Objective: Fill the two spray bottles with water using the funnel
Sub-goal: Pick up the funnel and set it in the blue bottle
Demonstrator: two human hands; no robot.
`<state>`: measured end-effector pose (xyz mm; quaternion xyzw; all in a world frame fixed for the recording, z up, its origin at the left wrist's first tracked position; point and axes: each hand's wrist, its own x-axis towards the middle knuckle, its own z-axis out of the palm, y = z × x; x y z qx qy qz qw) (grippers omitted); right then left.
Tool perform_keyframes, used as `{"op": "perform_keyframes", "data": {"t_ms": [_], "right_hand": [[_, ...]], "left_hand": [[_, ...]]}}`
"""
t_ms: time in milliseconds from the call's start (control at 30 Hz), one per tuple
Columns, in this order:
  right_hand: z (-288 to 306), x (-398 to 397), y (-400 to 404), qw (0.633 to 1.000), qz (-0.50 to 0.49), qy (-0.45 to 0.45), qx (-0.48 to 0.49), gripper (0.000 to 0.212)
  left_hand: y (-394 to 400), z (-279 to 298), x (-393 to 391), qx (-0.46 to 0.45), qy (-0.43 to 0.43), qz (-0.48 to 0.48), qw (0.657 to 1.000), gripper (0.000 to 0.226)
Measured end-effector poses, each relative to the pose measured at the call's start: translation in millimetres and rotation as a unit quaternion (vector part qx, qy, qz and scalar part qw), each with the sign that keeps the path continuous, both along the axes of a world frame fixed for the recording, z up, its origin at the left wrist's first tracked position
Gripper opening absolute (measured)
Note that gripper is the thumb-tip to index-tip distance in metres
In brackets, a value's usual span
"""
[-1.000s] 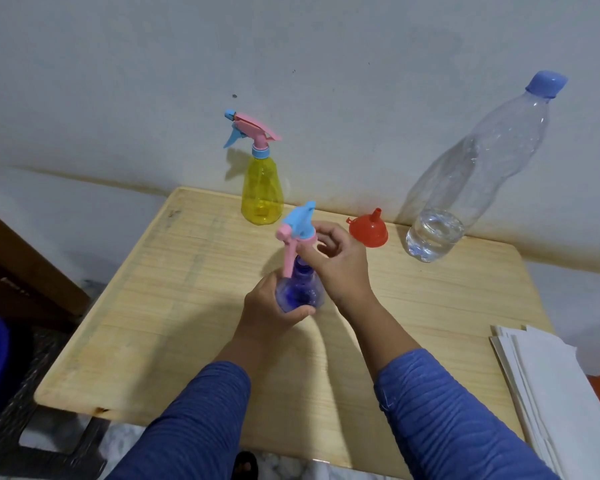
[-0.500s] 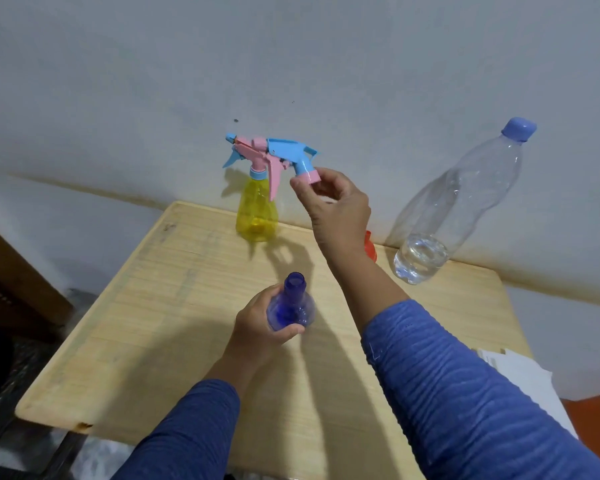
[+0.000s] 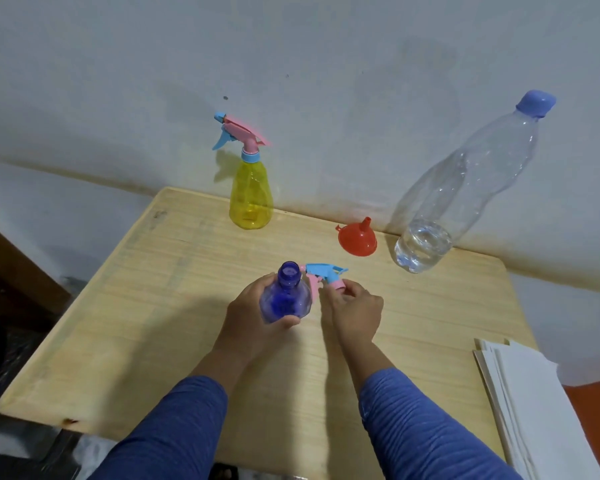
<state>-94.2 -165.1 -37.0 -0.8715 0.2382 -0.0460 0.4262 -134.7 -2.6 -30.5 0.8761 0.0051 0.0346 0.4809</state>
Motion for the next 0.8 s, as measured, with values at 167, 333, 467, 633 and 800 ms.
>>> {"op": "perform_keyframes", "data": {"t_ms": [167, 333, 467, 633, 800], "right_hand": [[-1.4, -1.6, -5.8, 0.999, 0.006, 0.032, -0.032, 0.041], [5.2, 9.5, -11.0, 0.999, 0.0, 0.009, -0.038, 0.054], [11.1, 45.1, -17.8, 0.998, -0.028, -0.045, -0.025, 0.061], [12.6, 93.1, -24.6, 0.996, -0.047, -0.076, 0.016, 0.066], [9.3, 114.7, -27.7, 0.994, -0.063, -0.085, -0.001, 0.055]], "left_hand": [[-2.6, 5.5, -0.4, 0.009, 0.021, -0.002, 1.0, 0.079], [-1.3, 2.1, -1.1, 0.0, 0.024, 0.004, 1.0, 0.076], [0.6, -3.5, -1.1, -0.01, 0.021, 0.006, 1.0, 0.074], [0.5, -3.4, 0.1, -0.025, 0.017, 0.004, 1.0, 0.071], [2.1, -6.1, 1.1, -0.032, 0.004, 0.005, 0.999, 0.073]]}}
